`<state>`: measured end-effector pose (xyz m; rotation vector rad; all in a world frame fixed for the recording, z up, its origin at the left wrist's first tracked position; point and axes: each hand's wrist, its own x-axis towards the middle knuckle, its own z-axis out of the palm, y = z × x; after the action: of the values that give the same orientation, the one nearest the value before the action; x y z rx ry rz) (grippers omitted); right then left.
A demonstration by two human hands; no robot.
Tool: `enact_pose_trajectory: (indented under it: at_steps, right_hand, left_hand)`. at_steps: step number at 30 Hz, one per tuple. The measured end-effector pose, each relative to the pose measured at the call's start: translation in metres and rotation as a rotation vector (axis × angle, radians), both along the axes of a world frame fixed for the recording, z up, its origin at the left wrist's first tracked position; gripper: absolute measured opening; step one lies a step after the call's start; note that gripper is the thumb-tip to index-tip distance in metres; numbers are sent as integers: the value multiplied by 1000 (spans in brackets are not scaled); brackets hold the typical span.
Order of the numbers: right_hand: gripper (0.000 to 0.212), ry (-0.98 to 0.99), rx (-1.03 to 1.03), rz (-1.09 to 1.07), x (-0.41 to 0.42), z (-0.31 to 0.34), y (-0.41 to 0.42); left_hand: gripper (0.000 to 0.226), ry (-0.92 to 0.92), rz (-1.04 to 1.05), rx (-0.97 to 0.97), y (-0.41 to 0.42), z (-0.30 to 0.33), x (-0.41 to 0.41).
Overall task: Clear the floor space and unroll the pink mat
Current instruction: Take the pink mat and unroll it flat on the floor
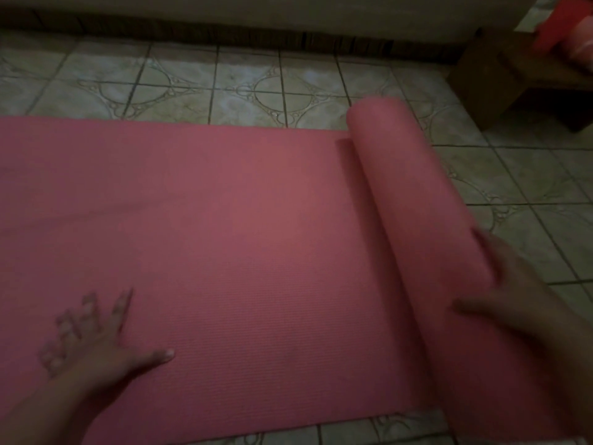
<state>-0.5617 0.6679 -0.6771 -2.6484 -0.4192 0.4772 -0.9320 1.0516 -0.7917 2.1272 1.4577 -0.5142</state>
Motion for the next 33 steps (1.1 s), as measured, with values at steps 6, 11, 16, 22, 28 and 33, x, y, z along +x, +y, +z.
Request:
enact_pose_trajectory:
  at_steps: [6,11,16,22,28,33]
  right_hand:
    - [129,80,-26,-163,15,-4,-27]
    - [132,-131,-283,-170,-9,-32,-11]
    - [121,-235,-503,-7,-29,-58,16]
    - [113,-235,-541,79,-34,-70,28]
    - [106,-237,-498,100,-30,-65,32]
    - [110,-196,-382,22,-2,-49,13]
  left_hand:
    - [136,-8,40,-34,-3,2,5]
    - [126,16,-269,-36,-60,-4,60]
    - [124,-52,-493,-102,-152,-16,117]
    - [126,-30,-555,-34,-187,-20,135]
    - [124,-15,-549,11,-190,-23,135]
    - [122,-19,-496,24,-202,-22,148]
